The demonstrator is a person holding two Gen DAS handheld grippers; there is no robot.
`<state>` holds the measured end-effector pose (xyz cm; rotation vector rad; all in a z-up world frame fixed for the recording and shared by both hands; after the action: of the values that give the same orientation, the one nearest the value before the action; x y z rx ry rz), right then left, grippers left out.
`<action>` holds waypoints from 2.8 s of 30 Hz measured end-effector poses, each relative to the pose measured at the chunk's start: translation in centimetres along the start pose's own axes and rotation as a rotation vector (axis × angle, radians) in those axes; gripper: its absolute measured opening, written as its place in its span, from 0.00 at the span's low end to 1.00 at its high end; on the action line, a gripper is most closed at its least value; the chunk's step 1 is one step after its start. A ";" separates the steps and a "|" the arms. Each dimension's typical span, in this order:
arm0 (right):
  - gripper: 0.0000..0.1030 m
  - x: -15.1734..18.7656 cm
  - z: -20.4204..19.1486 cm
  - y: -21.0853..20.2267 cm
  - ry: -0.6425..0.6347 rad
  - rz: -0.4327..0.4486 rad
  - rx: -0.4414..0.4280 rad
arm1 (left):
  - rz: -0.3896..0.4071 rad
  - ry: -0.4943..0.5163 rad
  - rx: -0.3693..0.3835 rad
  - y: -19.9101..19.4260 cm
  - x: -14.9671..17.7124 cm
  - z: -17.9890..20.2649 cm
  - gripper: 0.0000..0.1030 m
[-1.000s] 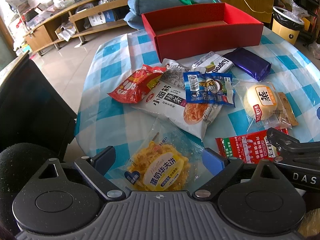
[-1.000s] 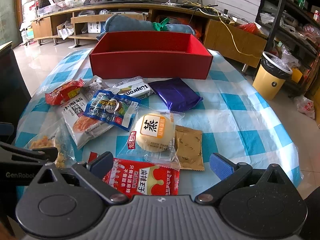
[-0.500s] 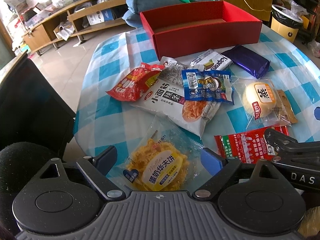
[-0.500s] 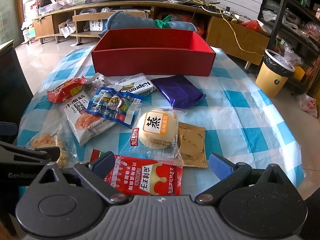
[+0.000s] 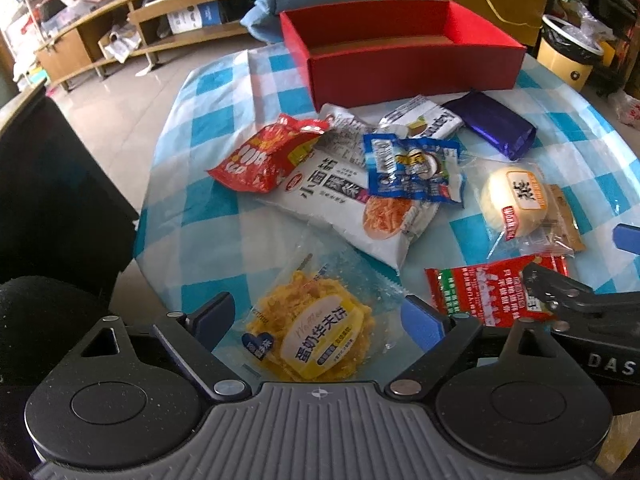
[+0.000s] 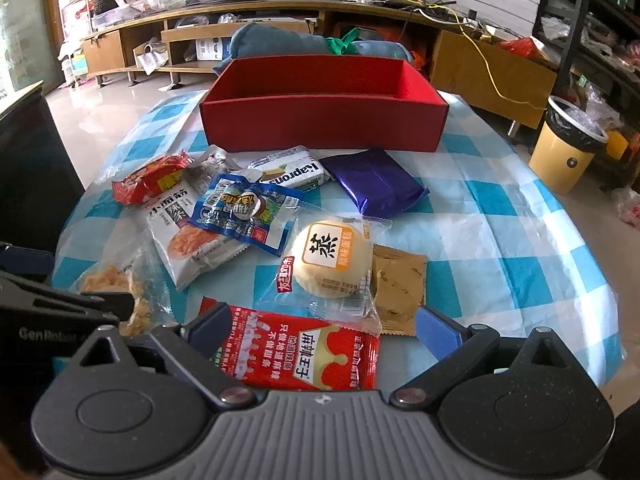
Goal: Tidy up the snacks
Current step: 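Move the right tool to the red sachet while the left tool approaches the yellow waffle bag, then close the right tool on the red sachet while the left tool grasps the yellow waffle bag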
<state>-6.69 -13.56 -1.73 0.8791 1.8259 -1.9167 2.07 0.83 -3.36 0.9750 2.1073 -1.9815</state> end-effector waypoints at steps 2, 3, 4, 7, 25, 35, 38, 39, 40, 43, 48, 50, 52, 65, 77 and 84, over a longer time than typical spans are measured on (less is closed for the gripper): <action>0.92 0.0 0.2 0.1 0.003 -0.011 -0.007 | -0.027 -0.023 0.011 0.5 0.0 -0.5 0.91; 0.92 0.0 0.3 0.2 0.003 -0.017 -0.012 | -0.037 -0.039 0.019 0.6 0.0 -0.8 0.91; 0.92 -0.1 0.4 0.2 0.002 -0.023 -0.016 | -0.048 -0.057 0.031 0.8 0.1 -1.2 0.91; 0.92 -0.2 0.7 0.3 -0.003 -0.043 -0.037 | -0.070 -0.066 0.048 1.1 0.1 -1.8 0.91; 0.91 0.5 -2.9 0.6 -0.660 -0.036 -0.260 | -0.214 -0.240 0.053 3.2 0.9 -3.6 0.90; 0.87 1.0 -5.3 4.1 -0.920 -0.100 -0.485 | -0.228 -0.234 0.063 4.0 0.8 -2.5 0.93; 0.77 1.8 -5.5 5.2 -0.963 -0.219 -0.526 | -0.234 -0.230 0.068 4.2 1.0 -2.5 0.96; 0.76 2.1 -5.3 5.7 -0.959 -0.260 -0.522 | -0.233 -0.225 0.069 4.3 1.0 -2.5 0.96; 0.76 2.5 -5.1 5.9 -0.968 -0.277 -0.512 | -0.236 -0.223 0.071 4.4 1.0 -2.5 0.98; 0.69 2.7 -4.6 6.2 -0.923 -0.313 -0.484 | -0.267 -0.223 0.089 5.3 1.3 -2.5 1.00; 0.48 1.7 -4.7 6.4 -0.799 -0.330 -0.404 | -0.316 -0.254 0.143 6.2 1.8 -2.9 1.00; 0.48 1.9 -4.6 6.5 -0.766 -0.320 -0.385 | -0.311 -0.271 0.141 6.2 1.7 -3.3 0.99; 0.47 2.0 -4.6 6.5 -0.735 -0.303 -0.375 | -0.307 -0.292 0.136 6.2 1.5 -3.7 0.98; 0.45 0.0 -2.9 6.3 -0.563 -0.276 -0.369 | -0.321 -0.248 0.034 7.1 -0.9 -2.5 1.00; 0.77 1.3 -3.7 6.2 -0.568 -0.275 -0.397 | -0.294 0.019 -0.035 3.7 -3.3 -1.8 0.97; 0.77 2.0 -3.9 6.1 -0.649 -0.254 -0.374 | -0.276 0.148 0.007 5.5 -4.3 -0.2 0.98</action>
<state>-3.51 -10.02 -7.62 -0.1020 1.8261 -1.6319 8.29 -0.87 -6.00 0.8993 2.4337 -2.0969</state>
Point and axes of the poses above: each gripper's, at about its wrist camera, not at the fingertips, and y roughly the way its jaws point, z to its right, x to its underside, the point moved 3 cm from there along y, roughly the way its jaws point, and after that the axes turned 7 degrees about y, right-handed, at the moved point
